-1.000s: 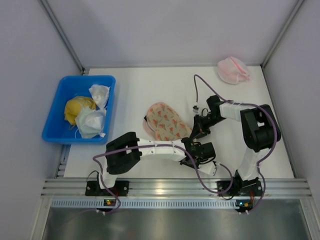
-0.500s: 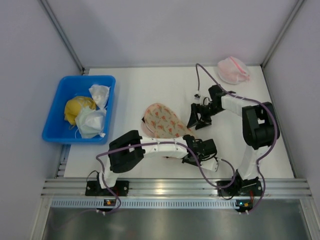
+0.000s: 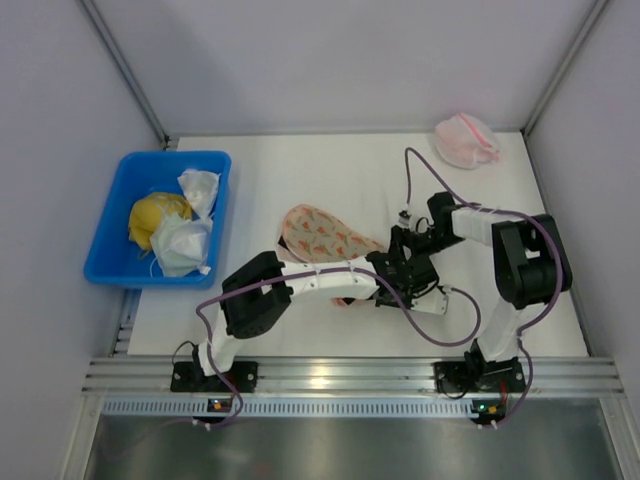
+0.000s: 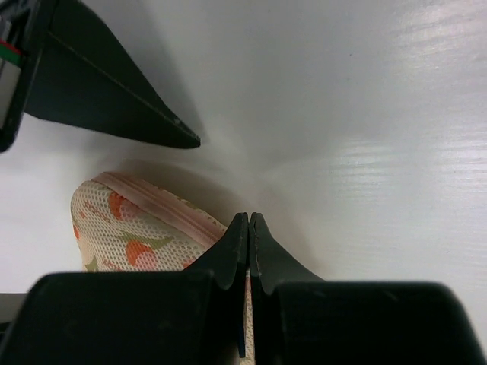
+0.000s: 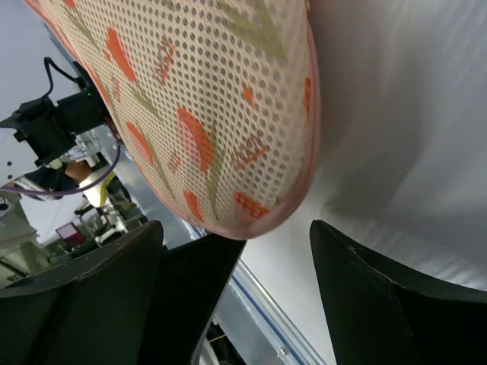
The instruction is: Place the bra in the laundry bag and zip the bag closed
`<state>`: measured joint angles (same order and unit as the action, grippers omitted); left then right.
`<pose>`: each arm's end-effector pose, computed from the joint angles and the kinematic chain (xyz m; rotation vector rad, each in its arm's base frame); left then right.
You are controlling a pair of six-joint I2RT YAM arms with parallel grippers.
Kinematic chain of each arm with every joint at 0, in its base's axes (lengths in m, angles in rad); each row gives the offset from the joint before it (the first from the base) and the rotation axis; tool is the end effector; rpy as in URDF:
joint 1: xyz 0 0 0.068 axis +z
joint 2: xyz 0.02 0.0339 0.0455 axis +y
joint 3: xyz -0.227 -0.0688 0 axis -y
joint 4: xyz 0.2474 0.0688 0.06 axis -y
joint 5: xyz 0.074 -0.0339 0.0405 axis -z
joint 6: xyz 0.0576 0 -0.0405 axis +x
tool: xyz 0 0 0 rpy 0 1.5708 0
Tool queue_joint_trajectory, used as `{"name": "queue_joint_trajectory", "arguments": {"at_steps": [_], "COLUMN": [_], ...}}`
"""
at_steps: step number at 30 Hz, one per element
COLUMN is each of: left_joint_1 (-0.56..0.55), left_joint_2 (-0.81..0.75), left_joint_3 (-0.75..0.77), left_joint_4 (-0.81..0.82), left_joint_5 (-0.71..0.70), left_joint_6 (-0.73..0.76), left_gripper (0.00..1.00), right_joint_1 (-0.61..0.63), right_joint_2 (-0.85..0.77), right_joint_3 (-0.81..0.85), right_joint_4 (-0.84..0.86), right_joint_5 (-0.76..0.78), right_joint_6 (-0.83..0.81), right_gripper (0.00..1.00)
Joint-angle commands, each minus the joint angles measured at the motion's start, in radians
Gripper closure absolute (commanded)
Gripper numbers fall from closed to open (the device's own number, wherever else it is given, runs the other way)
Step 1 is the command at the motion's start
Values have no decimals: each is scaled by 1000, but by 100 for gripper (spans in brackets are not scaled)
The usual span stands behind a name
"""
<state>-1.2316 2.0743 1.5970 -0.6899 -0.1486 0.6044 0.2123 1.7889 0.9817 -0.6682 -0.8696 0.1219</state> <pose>0.1505 -0.4010 0.1315 2.1299 1.6806 0.0209 0.2783 0.1050 0.0872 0.1884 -2.7919 -1.3034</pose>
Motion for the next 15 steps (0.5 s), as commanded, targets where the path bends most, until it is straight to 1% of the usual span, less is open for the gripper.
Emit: {"name": "queue_joint_trajectory", "arguments": {"at_steps": [1, 4, 5, 7, 8, 10, 11, 13, 14, 15], "left_joint_1": [-6, -6, -6, -6, -6, -5, -5, -6, -6, -8], "left_joint_2": [-39, -39, -39, -31, -31, -29, -33, -61, -78, -103], "left_joint_3": [40, 44, 43, 44, 46, 43, 43, 37, 29, 3], "left_joint_4": [49, 61, 67, 81, 87, 93, 96, 95, 95, 95], "left_joint_5": [35, 23, 17, 1, -3, -9, -11, -3, 9, 21], "left_joint_6": [11, 6, 5, 0, 1, -3, -8, -20, -28, -34], "left_gripper": [100, 100, 100, 100, 100, 100, 100, 91, 81, 77], "right_joint_1": [18, 32, 38, 58, 64, 73, 73, 68, 67, 65], "right_joint_2": [27, 58, 61, 64, 66, 72, 72, 82, 86, 92], "right_joint_3": [47, 49, 46, 43, 44, 55, 60, 74, 77, 81], "right_joint_4": [61, 70, 73, 75, 76, 76, 73, 56, 55, 50], "right_joint_5": [-72, -95, -95, -103, -108, -112, -108, -101, -101, -100], "right_joint_6": [21, 27, 28, 25, 28, 30, 30, 18, 18, 16], "right_gripper": [22, 28, 34, 42, 53, 69, 82, 93, 100, 100]}}
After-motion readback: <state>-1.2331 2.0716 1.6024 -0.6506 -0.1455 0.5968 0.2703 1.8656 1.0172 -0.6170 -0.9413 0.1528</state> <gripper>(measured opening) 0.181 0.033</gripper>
